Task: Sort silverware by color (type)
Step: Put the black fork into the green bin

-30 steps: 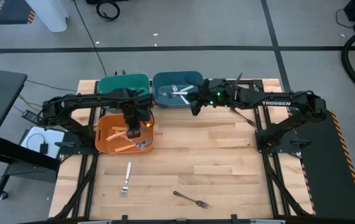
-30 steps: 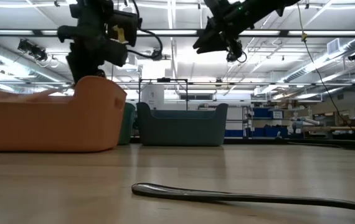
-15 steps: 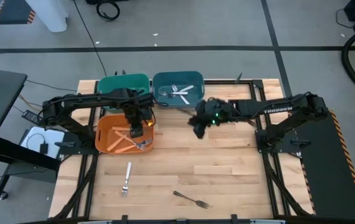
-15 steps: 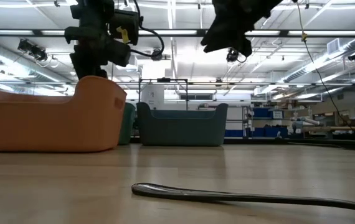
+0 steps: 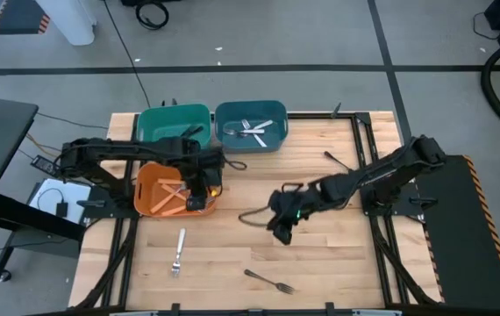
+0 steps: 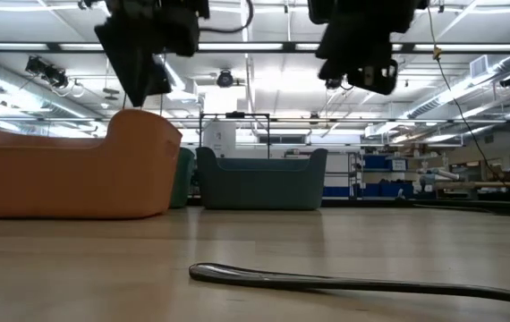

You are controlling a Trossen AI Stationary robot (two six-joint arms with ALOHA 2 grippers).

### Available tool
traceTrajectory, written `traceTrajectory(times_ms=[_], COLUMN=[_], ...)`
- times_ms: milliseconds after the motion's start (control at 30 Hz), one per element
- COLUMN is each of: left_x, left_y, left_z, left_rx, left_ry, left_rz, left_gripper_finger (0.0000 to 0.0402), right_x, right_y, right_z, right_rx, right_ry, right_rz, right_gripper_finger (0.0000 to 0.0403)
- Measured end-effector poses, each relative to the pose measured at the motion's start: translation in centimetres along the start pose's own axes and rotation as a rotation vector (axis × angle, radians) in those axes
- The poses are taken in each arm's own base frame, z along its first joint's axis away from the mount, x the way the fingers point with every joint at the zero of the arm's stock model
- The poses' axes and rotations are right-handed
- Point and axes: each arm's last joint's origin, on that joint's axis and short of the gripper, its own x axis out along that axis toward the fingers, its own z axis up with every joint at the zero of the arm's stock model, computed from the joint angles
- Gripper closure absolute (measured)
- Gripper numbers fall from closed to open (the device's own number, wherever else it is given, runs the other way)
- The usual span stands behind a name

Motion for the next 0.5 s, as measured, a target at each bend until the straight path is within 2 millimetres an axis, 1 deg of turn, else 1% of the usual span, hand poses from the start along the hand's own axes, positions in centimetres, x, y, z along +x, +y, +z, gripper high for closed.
traceTrajectory(times_ms=[100,233,400,500], left_x=[0.0,0.1,0.3,0.3], left_y=[-1.6,-2.9,-3.5,-3.5], left_z=[0.3,0.3,0.4,0.5], left_rx=[0.056,0.105,0.109,0.094], left_ry=[-0.005,-0.006,-0.013,-0.026], left_rz=[-0.013,-0.012,0.024,0.028], left_gripper_finger=[0.0270,0.0270,0.0270,0.0270], right_x=[1.3,3.0,5.0,6.2], right_y=[1.3,3.0,4.4,5.1], right_z=[-1.6,-4.2,-7.4,-8.6], right_rx=[0.014,-0.045,-0.105,-0.112], right_ry=[0.064,0.162,0.240,0.244], right_rz=[0.044,0.103,0.121,0.144], right_gripper_finger=[0.0305,0.0305,0.0305,0.0305])
